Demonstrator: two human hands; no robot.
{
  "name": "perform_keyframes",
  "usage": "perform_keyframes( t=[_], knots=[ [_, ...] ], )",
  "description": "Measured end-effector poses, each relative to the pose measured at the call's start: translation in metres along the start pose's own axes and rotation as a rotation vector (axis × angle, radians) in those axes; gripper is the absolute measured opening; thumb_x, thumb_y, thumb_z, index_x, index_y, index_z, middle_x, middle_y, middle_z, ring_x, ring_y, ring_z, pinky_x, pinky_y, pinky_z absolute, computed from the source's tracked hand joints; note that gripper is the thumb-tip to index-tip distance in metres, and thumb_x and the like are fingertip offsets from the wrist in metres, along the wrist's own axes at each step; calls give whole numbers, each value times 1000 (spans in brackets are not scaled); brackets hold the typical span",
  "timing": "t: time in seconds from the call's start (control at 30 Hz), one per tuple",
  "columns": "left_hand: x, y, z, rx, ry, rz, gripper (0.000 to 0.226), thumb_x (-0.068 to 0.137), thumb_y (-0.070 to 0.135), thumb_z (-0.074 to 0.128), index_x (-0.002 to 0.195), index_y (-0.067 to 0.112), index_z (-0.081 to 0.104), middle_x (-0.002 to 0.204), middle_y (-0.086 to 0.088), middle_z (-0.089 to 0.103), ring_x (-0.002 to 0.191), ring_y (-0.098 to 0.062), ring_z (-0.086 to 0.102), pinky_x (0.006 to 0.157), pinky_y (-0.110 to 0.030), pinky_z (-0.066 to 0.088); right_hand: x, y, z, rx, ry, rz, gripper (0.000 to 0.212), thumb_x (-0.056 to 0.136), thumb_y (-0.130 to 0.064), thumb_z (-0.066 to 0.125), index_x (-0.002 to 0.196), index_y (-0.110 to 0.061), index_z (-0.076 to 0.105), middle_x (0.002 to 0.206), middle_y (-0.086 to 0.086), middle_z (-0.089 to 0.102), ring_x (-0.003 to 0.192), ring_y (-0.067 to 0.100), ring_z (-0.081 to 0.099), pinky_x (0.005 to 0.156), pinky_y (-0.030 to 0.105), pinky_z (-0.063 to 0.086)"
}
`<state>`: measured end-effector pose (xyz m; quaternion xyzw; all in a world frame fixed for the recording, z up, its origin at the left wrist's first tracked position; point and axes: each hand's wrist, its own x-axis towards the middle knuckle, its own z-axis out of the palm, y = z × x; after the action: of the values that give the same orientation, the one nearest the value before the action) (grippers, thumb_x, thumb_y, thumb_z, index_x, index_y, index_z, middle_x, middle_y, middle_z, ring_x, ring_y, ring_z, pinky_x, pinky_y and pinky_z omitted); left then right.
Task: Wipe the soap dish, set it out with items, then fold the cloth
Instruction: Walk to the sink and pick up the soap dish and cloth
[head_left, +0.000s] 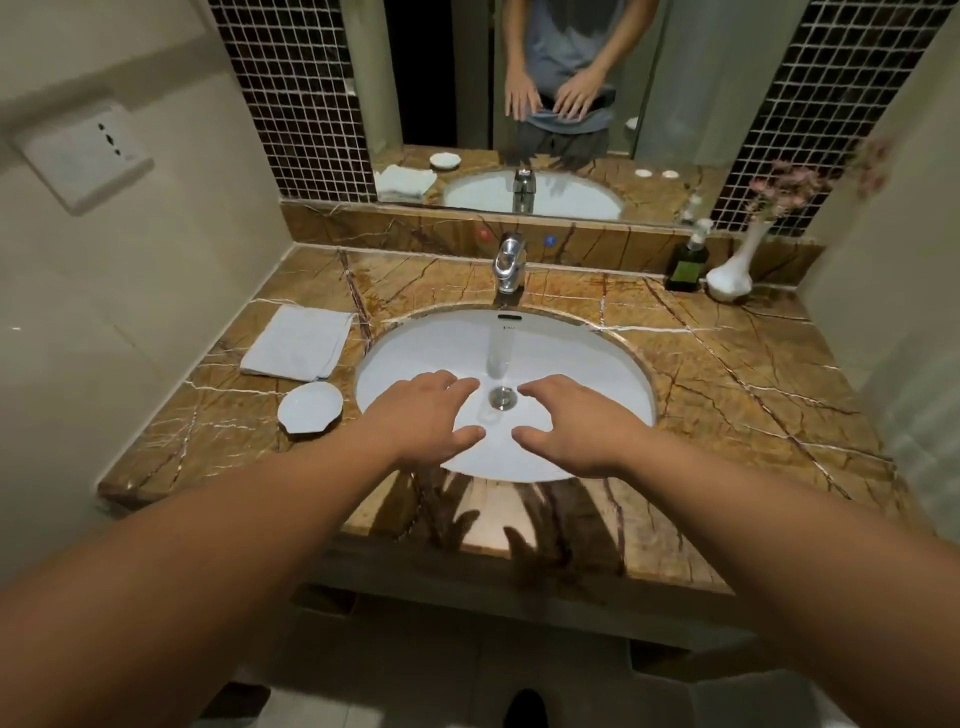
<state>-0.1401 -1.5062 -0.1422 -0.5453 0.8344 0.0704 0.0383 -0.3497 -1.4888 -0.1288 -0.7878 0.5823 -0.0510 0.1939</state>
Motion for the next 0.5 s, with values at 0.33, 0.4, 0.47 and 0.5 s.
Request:
perform_keyframes(
  t=[0.33,0.4,0.47,0.5],
  knots=[
    [52,-41,-3,-27,-61,-77,70,93,60,39,151,26,20,155,-7,31,137,-28,33,108,-45,33,85,6,-6,2,-75,-45,65,85,-55,50,143,-27,37,149,0,40,129,21,44,98,37,40],
    [58,-54,-1,-25,-76,-70,70,93,60,39,151,26,20,155,-7,31,137,-28,33,107,-45,33,100,2,-2,5,-91,-46,66,85,-55,50,143,-26,37,150,0,39,130,22,43,99,38,40],
    [65,-70,1,-3,-82,-51,71,93,60,39,151,25,19,155,-7,31,136,-28,34,107,-45,34,112,-3,1,7,-99,-45,66,86,-54,50,144,-26,36,151,1,38,131,23,42,100,39,40],
    [69,-79,1,1,-84,-43,71,93,60,39,151,25,19,155,-7,31,136,-28,34,107,-45,34,118,-6,2,9,-99,-36,67,86,-54,50,144,-25,35,151,1,37,131,23,42,101,39,40]
  ],
)
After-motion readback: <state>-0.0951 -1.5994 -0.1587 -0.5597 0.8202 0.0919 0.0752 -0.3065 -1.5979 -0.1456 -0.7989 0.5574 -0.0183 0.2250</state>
